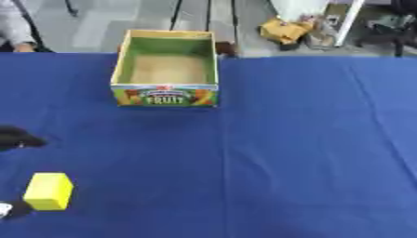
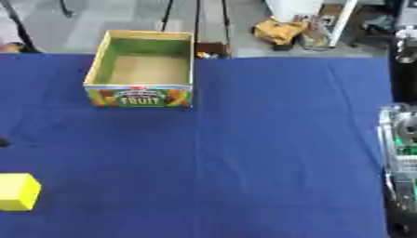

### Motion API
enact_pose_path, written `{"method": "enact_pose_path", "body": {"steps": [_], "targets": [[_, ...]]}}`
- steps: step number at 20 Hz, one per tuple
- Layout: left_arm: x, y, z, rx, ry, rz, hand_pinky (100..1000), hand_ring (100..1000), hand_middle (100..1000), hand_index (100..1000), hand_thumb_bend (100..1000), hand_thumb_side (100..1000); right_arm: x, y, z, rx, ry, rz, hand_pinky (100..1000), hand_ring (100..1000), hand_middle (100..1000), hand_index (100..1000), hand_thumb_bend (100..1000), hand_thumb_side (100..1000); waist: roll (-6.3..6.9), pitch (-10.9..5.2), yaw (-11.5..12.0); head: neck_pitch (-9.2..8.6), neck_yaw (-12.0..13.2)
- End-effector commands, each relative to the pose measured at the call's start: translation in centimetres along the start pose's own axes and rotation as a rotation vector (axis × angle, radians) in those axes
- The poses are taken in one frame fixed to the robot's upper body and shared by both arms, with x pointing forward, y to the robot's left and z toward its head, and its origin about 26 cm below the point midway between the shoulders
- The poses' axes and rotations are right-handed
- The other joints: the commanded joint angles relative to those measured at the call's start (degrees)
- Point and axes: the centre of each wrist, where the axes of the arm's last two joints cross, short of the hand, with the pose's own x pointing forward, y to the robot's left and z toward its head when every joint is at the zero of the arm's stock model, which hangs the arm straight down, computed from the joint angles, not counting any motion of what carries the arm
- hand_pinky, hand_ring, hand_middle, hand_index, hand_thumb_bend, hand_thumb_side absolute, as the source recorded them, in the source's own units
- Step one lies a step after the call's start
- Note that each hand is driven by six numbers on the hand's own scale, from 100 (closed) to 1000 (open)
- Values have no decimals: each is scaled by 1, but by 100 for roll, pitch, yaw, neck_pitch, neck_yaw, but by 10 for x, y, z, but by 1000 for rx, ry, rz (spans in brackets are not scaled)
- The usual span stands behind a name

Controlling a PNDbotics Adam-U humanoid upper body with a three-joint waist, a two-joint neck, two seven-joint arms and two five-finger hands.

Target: Pick up objects on the table and place them in the box.

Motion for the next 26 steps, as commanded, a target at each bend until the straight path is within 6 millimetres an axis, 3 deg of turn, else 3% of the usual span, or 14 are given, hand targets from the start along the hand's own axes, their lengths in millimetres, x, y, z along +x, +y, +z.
{"method": "enact_pose_path", "body": {"steps": [1, 11, 26], "targets": [[0, 9, 6, -16, 7, -42, 811, 891, 872, 1000, 586, 810, 3, -4, -8, -9, -34, 13, 788, 879, 739, 871, 100, 1000, 36, -95, -4, -1, 133], [7, 13, 0, -129, 5, 10, 805, 879, 876, 1000, 665, 797, 4, -3, -7, -5, -33, 6, 788, 880, 738, 871, 100, 1000, 55, -125, 2, 70, 341], [15, 17, -7, -174, 48, 29, 804, 876, 864, 1000, 614, 786, 4, -2, -6, 0, -30, -1, 788, 880, 737, 871, 100, 1000, 88, -149, -13, 41, 443]]}}
